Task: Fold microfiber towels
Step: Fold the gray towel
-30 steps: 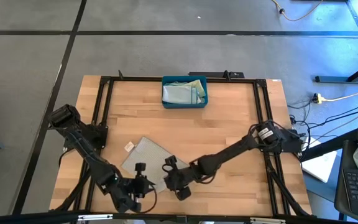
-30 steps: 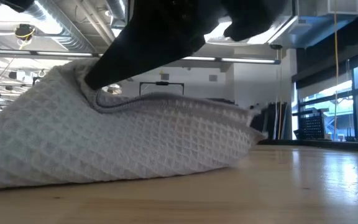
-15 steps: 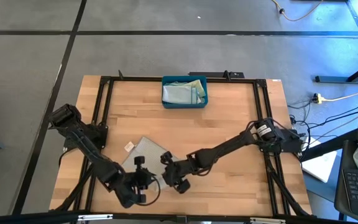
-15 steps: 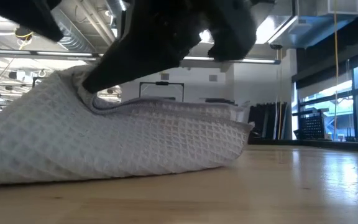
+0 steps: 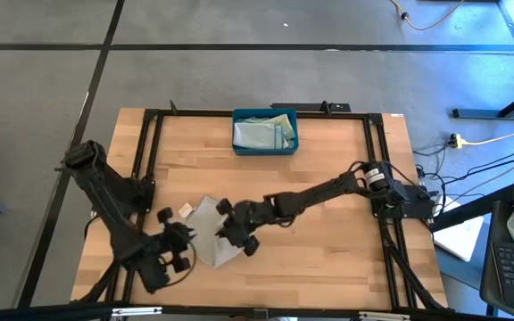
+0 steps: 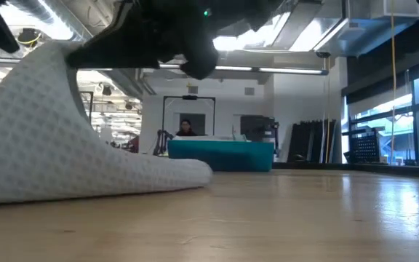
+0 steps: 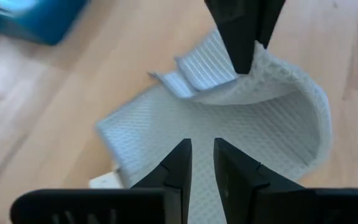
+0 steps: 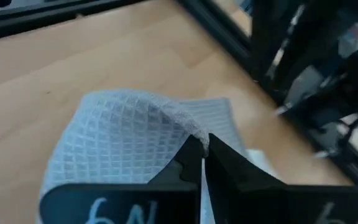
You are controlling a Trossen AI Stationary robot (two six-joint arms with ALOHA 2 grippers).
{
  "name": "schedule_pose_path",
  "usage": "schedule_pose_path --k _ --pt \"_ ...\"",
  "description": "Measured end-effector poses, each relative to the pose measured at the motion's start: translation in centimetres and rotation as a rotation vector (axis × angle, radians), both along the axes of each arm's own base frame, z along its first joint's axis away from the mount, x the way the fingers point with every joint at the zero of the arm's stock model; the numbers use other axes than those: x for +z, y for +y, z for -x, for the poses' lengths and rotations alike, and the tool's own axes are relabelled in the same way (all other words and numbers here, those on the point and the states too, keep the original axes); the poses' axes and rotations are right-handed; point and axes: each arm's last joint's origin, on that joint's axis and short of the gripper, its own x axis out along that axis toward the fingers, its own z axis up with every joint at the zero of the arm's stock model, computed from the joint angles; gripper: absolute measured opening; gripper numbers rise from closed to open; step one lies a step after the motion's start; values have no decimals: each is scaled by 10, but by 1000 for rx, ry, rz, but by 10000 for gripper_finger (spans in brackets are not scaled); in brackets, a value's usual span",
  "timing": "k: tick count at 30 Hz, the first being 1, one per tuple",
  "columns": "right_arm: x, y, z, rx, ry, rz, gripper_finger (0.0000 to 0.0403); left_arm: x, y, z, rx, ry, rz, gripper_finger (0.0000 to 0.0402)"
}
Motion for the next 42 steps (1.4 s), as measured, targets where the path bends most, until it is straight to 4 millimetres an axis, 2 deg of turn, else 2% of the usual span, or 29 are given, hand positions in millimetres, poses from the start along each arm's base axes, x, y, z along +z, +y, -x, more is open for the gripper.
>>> schedule_pose_path --k 5,11,16,24,29,36,42 --pt "5 -27 -9 -2 -63 4 12 2 -1 18 62 -85 -37 57" --pt "7 -52 -17 62 -136 -48 12 2 -3 17 120 -155 21 57" --pt "-9 -57 -28 135 -158 -85 12 -5 -10 12 141 -187 55 57" --pt "-38 -56 -62 87 -141 -6 12 -8 -13 10 171 -205 100 57" --pt "-32 -59 -76 78 -181 -7 12 -8 -15 12 162 -205 103 57" --pt "-15 -69 -83 103 -248 24 13 -8 -15 12 161 -205 103 57" --pt "-27 -75 -81 111 -147 14 30 -8 -15 12 162 -209 112 57"
